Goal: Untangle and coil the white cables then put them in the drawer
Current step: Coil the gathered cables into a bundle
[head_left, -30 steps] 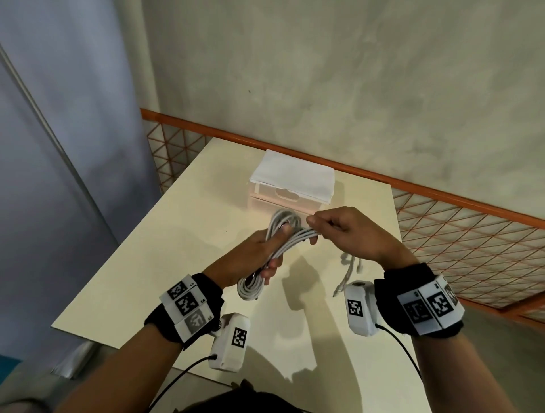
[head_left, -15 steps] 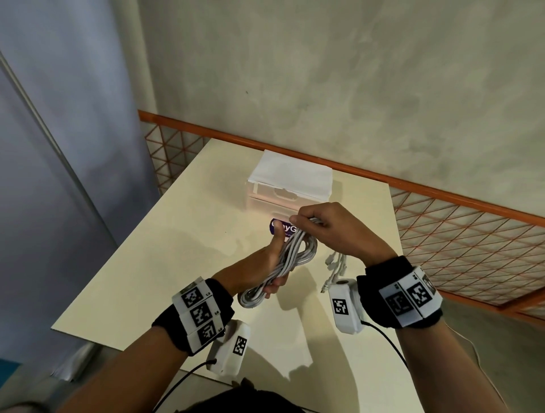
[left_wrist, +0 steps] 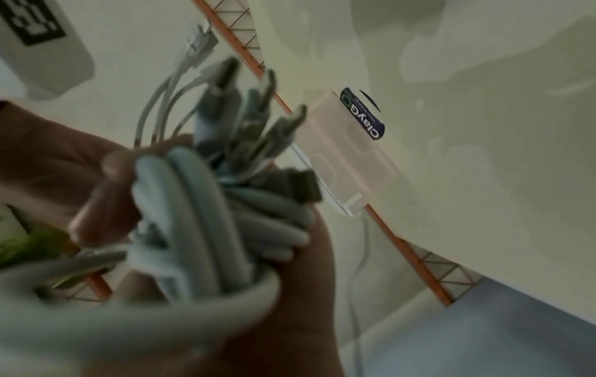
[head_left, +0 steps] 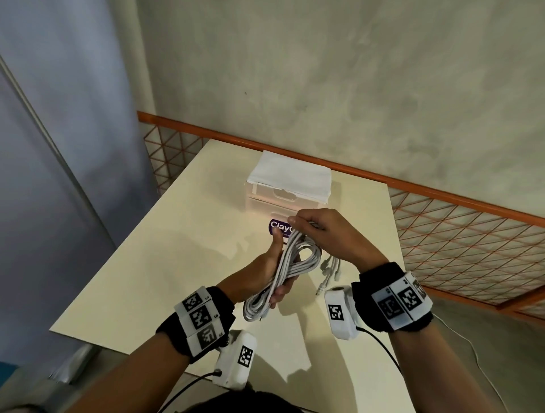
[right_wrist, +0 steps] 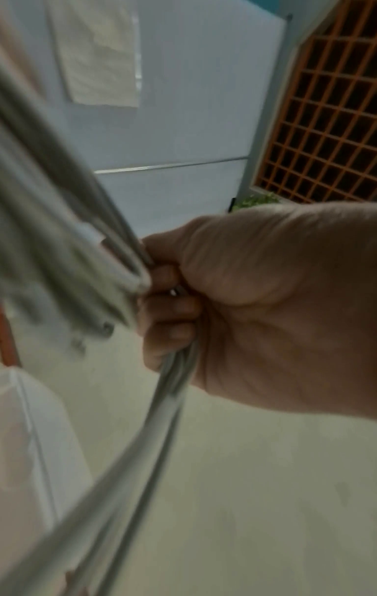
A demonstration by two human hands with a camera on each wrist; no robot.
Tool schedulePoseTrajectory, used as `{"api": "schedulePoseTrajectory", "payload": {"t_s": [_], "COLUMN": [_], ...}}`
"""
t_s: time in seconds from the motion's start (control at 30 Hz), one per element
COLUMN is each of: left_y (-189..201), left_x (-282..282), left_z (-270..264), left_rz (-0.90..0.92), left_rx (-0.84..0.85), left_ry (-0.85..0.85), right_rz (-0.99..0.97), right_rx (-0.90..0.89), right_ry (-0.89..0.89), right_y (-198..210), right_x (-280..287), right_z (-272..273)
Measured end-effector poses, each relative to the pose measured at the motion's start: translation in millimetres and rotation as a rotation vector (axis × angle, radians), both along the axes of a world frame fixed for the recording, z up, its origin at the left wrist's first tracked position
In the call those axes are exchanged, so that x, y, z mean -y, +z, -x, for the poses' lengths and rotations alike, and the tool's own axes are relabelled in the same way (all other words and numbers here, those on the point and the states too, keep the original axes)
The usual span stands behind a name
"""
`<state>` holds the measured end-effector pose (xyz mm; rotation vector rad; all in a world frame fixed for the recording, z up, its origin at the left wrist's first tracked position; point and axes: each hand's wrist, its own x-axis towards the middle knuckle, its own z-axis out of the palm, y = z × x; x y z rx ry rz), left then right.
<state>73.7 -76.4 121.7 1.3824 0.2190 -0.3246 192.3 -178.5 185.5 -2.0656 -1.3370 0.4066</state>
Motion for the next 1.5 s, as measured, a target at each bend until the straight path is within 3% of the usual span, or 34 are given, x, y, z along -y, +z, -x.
{"api": "schedulePoseTrajectory", "payload": {"t_s": [0.1, 0.2, 0.3, 0.47, 0.63, 0.73, 0.97, 1.07, 1.37, 1.5], "left_y": [6.2, 6.4, 4.9, 11.2, 9.3, 6.5, -1.8, -3.9, 3.6, 4.9], "left_x": [1.3, 1.8, 3.0, -2.6, -15.1, -14.3, -13.3, -13.7, -21.3, -18.6], "left_z": [4.9, 8.1, 6.4, 5.0, -3.6, -7.3, -14.2, -14.5, -9.7, -13.8], "left_rz": [-0.045, -0.241, -0.313, -0.275, -0.240, -0.250, -0.256, -0.180, -0.108, -0.043], "left_rx": [0.014, 0.056, 0.091, 0.205, 0.235, 0.281, 0.329, 0.340, 0.300, 0.331], "left_ry": [-0.027, -0.003, 0.002, 0.112, 0.399, 0.472, 0.511, 0.471, 0.400, 0.473], "right_rz": [-0.032, -0.062, -0.100, -0.232, -0.240, -0.240, -0.185, -0.171, -0.315, -0.224], "right_rx": [-0.025, -0.023, -0.072, -0.141, -0.159, -0.261, -0.358, -0.380, -0.759, -0.579], "right_ry": [-0.029, -0.050, -0.072, -0.185, -0.294, -0.303, -0.310, -0.292, -0.263, -0.325], "right_y": [-9.6, -13.8, -12.1, -19.5, -52.1, -60.3, -53.5, -43.8, -31.9, -31.2], "right_x": [2.2, 1.7, 3.6, 17.7, 18.3, 8.5, -2.6, -2.4, 4.0, 9.6], "right_z": [1.0, 3.2, 2.1, -6.5, 6.8, 25.1, 31.1, 28.6, 16.7, 12.5]}}
